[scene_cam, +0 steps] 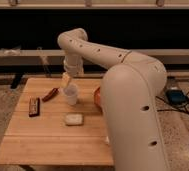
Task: Place the eraser in the ceramic cup
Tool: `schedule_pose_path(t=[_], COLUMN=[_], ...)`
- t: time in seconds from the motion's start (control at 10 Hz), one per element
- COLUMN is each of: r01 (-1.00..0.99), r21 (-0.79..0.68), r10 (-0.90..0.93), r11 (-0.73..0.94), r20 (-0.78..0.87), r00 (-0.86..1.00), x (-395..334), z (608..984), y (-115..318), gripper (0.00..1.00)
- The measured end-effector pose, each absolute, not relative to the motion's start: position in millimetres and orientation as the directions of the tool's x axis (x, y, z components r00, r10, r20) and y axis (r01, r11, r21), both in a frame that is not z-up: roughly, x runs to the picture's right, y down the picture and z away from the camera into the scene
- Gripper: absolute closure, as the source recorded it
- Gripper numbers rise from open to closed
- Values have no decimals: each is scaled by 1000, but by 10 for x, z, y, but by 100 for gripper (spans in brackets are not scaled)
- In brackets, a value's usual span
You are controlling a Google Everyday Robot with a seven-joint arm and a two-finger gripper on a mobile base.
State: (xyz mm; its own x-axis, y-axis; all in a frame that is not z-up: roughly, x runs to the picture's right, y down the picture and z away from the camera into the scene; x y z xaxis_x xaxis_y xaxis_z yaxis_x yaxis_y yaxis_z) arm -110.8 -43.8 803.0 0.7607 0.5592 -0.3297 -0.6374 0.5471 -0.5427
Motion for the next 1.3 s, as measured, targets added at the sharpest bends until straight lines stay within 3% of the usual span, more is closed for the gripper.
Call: schedule_pose_path(t=[1.0,1.3], r01=[-628,-587], r21=[-536,-533], r10=[551,523], r11=[565,609], r20=[-321,-285], r00=[770,803], x=[-1122,-1645], z=[8032,7970], y=[-419,-226], gripper=[20,20])
